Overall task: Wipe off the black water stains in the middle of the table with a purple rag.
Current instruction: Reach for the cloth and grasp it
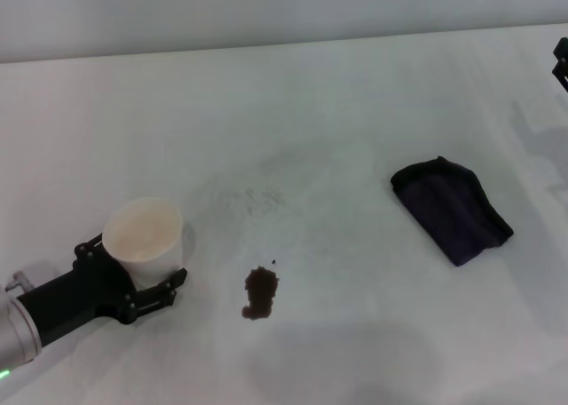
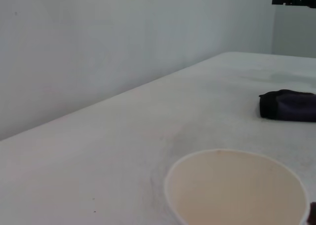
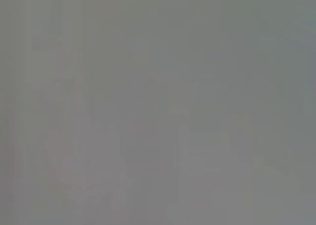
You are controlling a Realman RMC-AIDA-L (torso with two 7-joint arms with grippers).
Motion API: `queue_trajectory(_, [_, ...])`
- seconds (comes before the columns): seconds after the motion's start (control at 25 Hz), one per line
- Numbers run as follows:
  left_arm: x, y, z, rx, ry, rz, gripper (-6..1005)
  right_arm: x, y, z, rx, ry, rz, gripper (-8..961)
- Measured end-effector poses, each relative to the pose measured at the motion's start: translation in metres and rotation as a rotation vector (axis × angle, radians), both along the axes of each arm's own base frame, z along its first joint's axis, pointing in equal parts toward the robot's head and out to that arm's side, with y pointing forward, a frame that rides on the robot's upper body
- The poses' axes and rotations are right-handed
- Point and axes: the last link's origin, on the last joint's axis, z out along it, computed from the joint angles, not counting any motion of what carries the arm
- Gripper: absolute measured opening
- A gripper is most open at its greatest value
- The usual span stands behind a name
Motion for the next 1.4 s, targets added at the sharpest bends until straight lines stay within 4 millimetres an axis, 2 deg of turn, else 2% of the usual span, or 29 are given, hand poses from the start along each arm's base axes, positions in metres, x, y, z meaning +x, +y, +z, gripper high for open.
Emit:
queue_trajectory(0.36, [-0.006, -0.007, -0.003, -0.007, 0.003, 0.014, 879, -0.002, -0.001, 0.0, 0.004, 0.0, 0.012, 786])
queue_trajectory(0.48, [-0.007, -0.011, -0.002, 0.006, -0.003, 0.009, 879, -0.003, -0.001, 0.001, 0.007, 0.002, 0.019, 785])
queue_trajectory(0.84, [-0.015, -0.042, 0.013, 0.114, -0.09, -0.006, 879, -0.006, 0.002, -0.001, 0.0, 0.002, 0.033, 784])
queue_trajectory(1.0, [-0.024, -0.064, 0.021, 0.187, -0.135, 0.035, 880, -0.01, 0.002, -0.003, -0.019, -0.009, 0.06, 783])
queue_trajectory(1.24, [-0.036, -0.086, 0.038, 0.312, -0.182, 0.096, 880, -0.021, -0.011, -0.004, -0.074, -0.045, 0.187, 782])
queue_trajectory(1.4, [-0.046, -0.092, 0.053, 0.411, -0.198, 0.152, 880, -0.021, -0.018, 0.007, -0.113, 0.098, 0.216, 781])
